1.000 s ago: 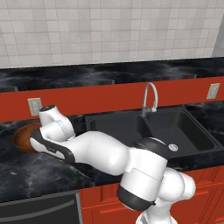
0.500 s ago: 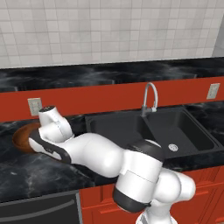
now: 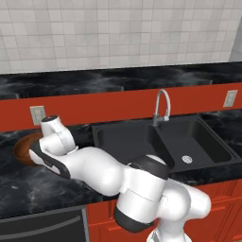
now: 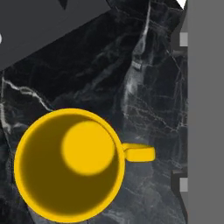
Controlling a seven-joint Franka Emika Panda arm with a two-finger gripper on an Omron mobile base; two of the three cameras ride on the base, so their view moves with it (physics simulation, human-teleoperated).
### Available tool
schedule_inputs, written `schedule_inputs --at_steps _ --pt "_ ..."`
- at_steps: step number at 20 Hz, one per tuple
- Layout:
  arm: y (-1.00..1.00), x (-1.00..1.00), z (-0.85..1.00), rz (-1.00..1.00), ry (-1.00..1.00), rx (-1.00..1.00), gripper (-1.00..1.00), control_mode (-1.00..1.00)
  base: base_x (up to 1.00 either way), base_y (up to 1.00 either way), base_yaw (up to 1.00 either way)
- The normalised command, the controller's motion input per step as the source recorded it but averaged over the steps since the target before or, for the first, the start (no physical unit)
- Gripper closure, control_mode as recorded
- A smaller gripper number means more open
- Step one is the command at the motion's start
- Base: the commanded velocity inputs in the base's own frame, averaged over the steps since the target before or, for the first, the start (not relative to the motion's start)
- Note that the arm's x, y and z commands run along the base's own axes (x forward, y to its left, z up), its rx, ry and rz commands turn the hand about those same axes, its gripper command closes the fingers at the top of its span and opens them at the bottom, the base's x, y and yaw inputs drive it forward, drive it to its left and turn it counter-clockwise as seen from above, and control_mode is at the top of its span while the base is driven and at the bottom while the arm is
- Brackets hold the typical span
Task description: Pick the mug and place it in the sink. Pick the bowl and place it in the open cabinet and then close the cabinet.
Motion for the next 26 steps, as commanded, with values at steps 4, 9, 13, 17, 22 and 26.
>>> schedule_inputs --at_steps 4,9,13,17,22,26 --pt "0.31 0.29 -0.14 -0.03 0.0 -0.05 -1.0 -1.0 0.0 0.0 0.0" --pt "0.11 0.32 -0.07 -0.02 0.0 -0.01 -1.0 -1.0 0.0 0.0 0.0" --pt "0.0 0.28 -0.03 0.0 0.0 0.0 -1.0 -1.0 0.0 0.0 0.0" --pt "0.0 0.22 -0.14 0.0 0.0 0.0 -1.0 -1.0 0.0 0.0 0.0" --pt "0.0 0.02 -0.21 0.0 0.0 0.0 -1.0 -1.0 0.0 0.0 0.0" --pt "0.01 -0.25 -0.22 -0.06 0.0 0.0 -1.0 -1.0 0.0 0.0 0.0"
